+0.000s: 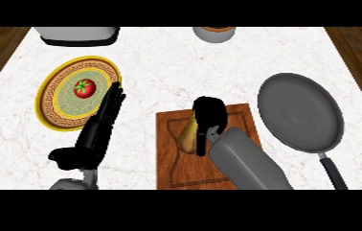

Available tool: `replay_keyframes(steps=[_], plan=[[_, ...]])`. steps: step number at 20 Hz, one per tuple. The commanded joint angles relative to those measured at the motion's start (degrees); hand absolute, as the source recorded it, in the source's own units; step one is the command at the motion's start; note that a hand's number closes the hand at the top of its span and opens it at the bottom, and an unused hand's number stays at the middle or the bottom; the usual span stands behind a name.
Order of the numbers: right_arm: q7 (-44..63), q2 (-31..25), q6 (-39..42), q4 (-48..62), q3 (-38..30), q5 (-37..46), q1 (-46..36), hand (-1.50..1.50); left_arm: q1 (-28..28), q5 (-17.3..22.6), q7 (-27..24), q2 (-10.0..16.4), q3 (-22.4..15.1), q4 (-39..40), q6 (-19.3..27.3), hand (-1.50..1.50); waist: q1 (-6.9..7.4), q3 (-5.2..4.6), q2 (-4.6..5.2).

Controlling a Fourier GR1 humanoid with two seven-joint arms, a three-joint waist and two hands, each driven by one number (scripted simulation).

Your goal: Pick the pear from the cutting board and place it in the pan

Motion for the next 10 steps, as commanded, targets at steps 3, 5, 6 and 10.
replay_keyframes(steps=[3, 5, 6, 10], plan=[[-2.52, -0.21, -3.05, 0.41, -0.2, 7.12, -0.37, 1.5, 0.13, 0.58, -0.21, 0.93, 1.99, -0.13, -2.51, 0.0, 0.0, 0.25, 0.91], [0.67, -0.38, -7.19, -5.41, 1.27, 9.75, 2.13, 1.5, 0.28, -1.73, -1.88, -1.82, 0.07, 2.93, 0.12, 0.0, -0.4, 0.24, 0.85], [2.66, 0.71, -7.28, -3.86, 1.64, 11.93, -0.99, 1.5, -0.18, -2.63, -0.95, -2.28, -0.74, 1.94, 0.94, 0.0, -0.18, 0.24, 0.86], [5.64, -2.5, -11.49, -15.82, 3.73, 16.21, 6.49, 1.5, -1.27, -0.77, 0.56, 0.1, 2.55, 1.44, -0.67, 0.0, -0.97, 0.25, 0.66]])
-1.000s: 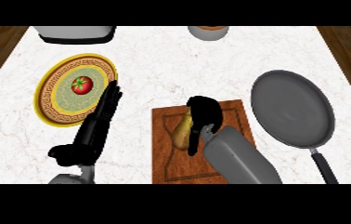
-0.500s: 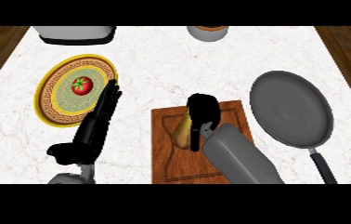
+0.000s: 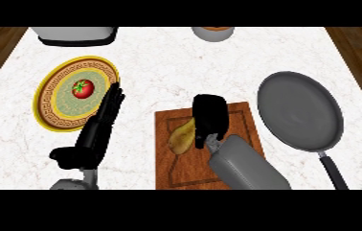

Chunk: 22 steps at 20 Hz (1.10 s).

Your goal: Pick the pear from the cutting board and place it in the pan

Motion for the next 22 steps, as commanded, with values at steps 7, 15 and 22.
replay_keyframes(steps=[7, 15, 22], plan=[[16.85, 1.49, -6.87, -26.1, 9.09, 15.84, 7.77, 1.5, 2.63, 0.74, -4.09, 1.27, 2.11, 2.19, -1.93, 0.0, -0.8, 0.0, -0.15], [17.35, 1.5, -13.17, -35.78, 3.29, 21.56, 12.6, 1.5, 1.0, -0.99, -0.05, -1.62, -0.41, -0.81, 0.25, 0.0, -0.24, 0.09, 0.27], [9.23, -0.34, -22.59, -35.55, -7.99, 19.72, 18.91, 1.5, -4.35, -1.94, 0.51, -2.19, 0.98, 2.92, 0.61, 0.0, -0.37, 0.11, 0.56]])
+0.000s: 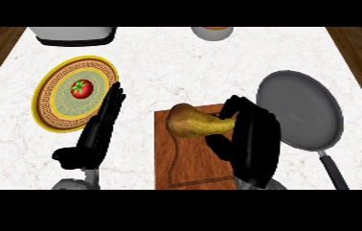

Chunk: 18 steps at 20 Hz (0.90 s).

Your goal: Pick the pear from the cutting board and place it in the pan

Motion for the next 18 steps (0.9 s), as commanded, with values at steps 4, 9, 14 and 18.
replay_keyframes(steps=[4, 9, 14, 18], plan=[[-7.47, -5.77, -13.04, 3.17, -12.84, -5.57, 5.41, 1.5, -0.7, 0.0, 0.17, -0.58, 0.15, 0.01, -0.78, 0.0, 0.42, 0.01, 0.15], [-13.09, -10.76, -17.94, 11.87, -20.52, -4.52, 2.96, 1.5, 2.66, -0.48, -2.6, 0.08, -0.16, -1.17, -1.75, 0.0, 0.89, 0.0, 0.14], [-20.08, -13.9, -28.01, 16.75, -27.84, -11.16, 3.45, 1.5, 0.35, -1.13, -1.28, -0.69, 0.53, 1.07, -1.17, 0.0, 0.52, 0.01, 0.15], [-30.9, -18.44, -33.56, 30.97, -33.79, -22.61, -3.23, 1.5, 1.59, 0.38, -1.21, 0.62, 1.58, -0.15, -3.27, 0.0, 1.22, 0.04, 0.26]])
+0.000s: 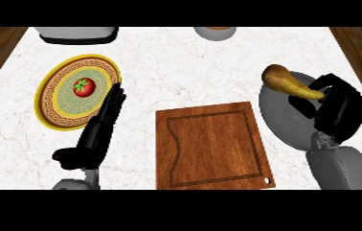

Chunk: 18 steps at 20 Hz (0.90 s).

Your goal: Pick the pear from the cutting board and place it in the pan

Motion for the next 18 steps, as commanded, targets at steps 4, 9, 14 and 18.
replay_keyframes(steps=[4, 9, 14, 18], plan=[[-18.36, -4.82, -9.05, 22.68, -8.21, -15.54, -8.93, 1.5, -1.13, -1.19, 1.11, -1.11, -0.37, -0.11, 0.36, 0.0, 0.5, 0.02, 0.08], [-14.94, -6.41, 7.44, 27.61, -8.97, -22.44, -9.81, -1.5, -0.78, -0.22, 0.62, -0.04, 0.71, -0.28, -0.92, 0.0, 0.76, -0.02, 0.22], [-22.41, -6.44, 21.6, 36.34, -9.58, -30.46, -15.61, -1.5, -2.09, 0.14, 2.26, 0.14, 0.39, -1.41, -1.77, 0.0, 1.48, 0.12, 0.37], [-34.36, -5.51, 17.79, 50.45, -14.27, -32.45, -22.04, -1.5, -3.07, -2.07, -0.74, -2.64, -0.75, 2.57, 0.24, 0.0, 1.72, 0.12, 0.72]])
